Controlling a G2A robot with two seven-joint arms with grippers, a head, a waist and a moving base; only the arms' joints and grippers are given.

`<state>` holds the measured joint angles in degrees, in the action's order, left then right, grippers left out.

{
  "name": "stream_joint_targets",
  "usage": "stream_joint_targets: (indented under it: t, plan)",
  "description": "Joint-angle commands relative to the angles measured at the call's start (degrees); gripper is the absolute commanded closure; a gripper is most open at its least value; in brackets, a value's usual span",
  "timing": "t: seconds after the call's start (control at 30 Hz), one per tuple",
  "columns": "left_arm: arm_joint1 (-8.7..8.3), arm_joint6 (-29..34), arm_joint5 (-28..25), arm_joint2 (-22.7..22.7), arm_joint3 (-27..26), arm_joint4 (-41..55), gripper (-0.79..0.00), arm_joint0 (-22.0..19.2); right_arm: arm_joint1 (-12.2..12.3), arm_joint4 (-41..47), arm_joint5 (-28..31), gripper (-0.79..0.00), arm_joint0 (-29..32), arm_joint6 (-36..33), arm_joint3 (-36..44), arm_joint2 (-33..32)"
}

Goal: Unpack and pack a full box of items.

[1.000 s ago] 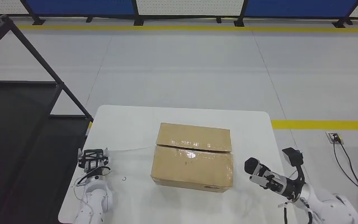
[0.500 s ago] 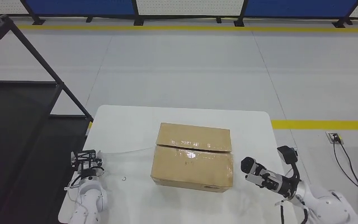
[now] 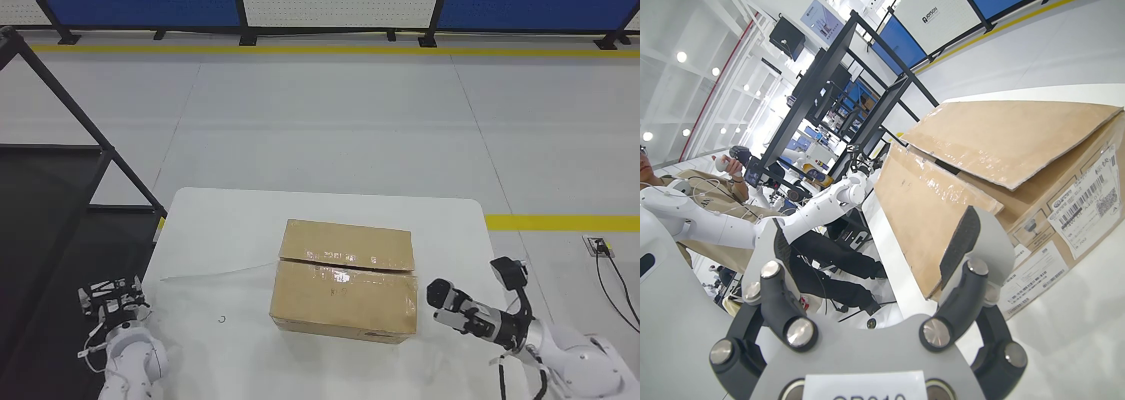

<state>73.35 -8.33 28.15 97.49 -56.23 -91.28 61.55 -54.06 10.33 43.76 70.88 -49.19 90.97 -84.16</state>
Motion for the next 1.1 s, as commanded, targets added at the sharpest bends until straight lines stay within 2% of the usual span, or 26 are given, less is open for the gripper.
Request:
stream_joint_targets:
  t: [0.0, 0.2, 0.37, 0.43, 0.63, 0.8, 1.07]
  plan:
    - [-0.06, 0.1, 0.33, 0.71, -0.77, 0.64, -0.785, 0.45, 0.02, -0.05, -0.19, -0.785, -0.27, -0.11, 0.0, 0.17]
    - [-0.16, -0.14, -0.23, 2.45, -3.59, 2.91, -0.785, 1.9, 0.08, 0.05, -0.48, -0.785, -1.09, -0.27, -0.2, 0.78]
    - [0.0, -2.1, -2.12, 2.96, -8.23, 5.48, -0.785, 4.47, 0.12, 0.27, -0.48, -0.785, -1.61, -0.31, -0.43, 1.28]
    - [0.1, -3.5, -4.02, 3.15, -11.1, 7.28, -0.785, 5.85, 0.14, 0.53, -0.26, -0.785, -1.76, -0.47, -0.5, 1.51]
    - [0.04, -8.42, -14.69, 4.07, -20.04, 12.85, -0.785, 10.02, 0.19, 1.76, -2.16, -0.785, -3.39, -0.74, -1.1, 1.94]
    - [-0.18, -13.95, -24.97, 2.49, -26.28, 11.63, -0.785, 15.12, 0.2, -2.75, -4.71, -0.785, -3.87, 3.99, -2.29, 0.55]
    - [-0.26, -14.35, -25.7, 2.36, -26.55, 10.66, -0.785, 15.53, 0.22, -3.13, -4.93, -0.785, -3.82, 4.25, -2.36, 0.35]
